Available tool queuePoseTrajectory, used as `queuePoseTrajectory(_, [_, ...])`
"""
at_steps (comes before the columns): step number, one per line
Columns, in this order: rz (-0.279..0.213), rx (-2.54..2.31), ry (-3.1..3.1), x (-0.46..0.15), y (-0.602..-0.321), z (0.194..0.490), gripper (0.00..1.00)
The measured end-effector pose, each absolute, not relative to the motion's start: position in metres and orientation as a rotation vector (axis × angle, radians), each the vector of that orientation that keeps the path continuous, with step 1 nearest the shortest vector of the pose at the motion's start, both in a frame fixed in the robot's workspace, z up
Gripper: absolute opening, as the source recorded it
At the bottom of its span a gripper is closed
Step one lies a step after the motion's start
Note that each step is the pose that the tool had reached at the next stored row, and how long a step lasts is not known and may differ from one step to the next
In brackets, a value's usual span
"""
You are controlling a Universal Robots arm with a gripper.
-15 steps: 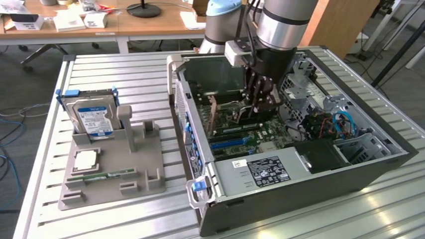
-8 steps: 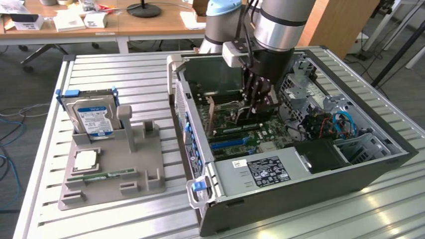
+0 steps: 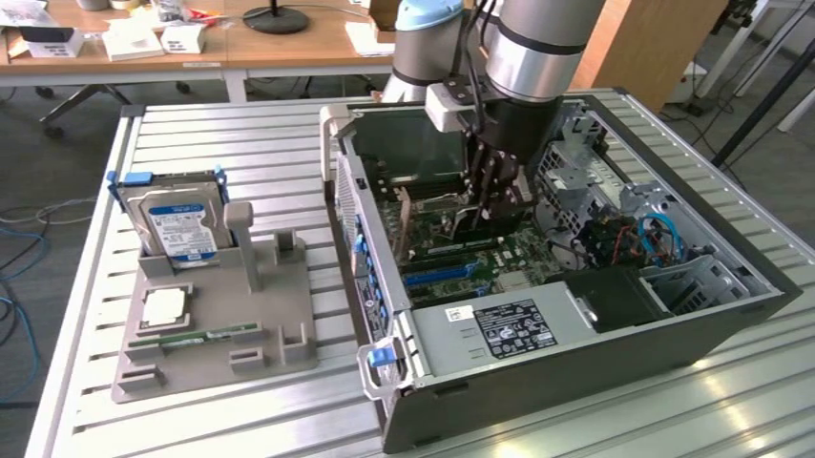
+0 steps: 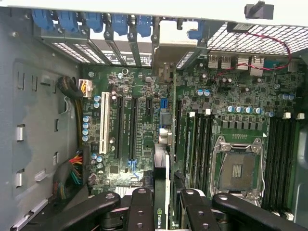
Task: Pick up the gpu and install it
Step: 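Insert the gpu into the slot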
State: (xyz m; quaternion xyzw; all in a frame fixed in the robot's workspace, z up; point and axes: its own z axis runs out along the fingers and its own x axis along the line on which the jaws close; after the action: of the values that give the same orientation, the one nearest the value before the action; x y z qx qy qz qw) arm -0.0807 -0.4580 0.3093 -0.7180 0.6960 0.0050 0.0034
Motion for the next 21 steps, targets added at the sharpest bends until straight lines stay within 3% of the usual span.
queuePoseTrajectory(21, [0.016, -2.251, 2.182, -0.081, -0.458, 0.284, 0.26])
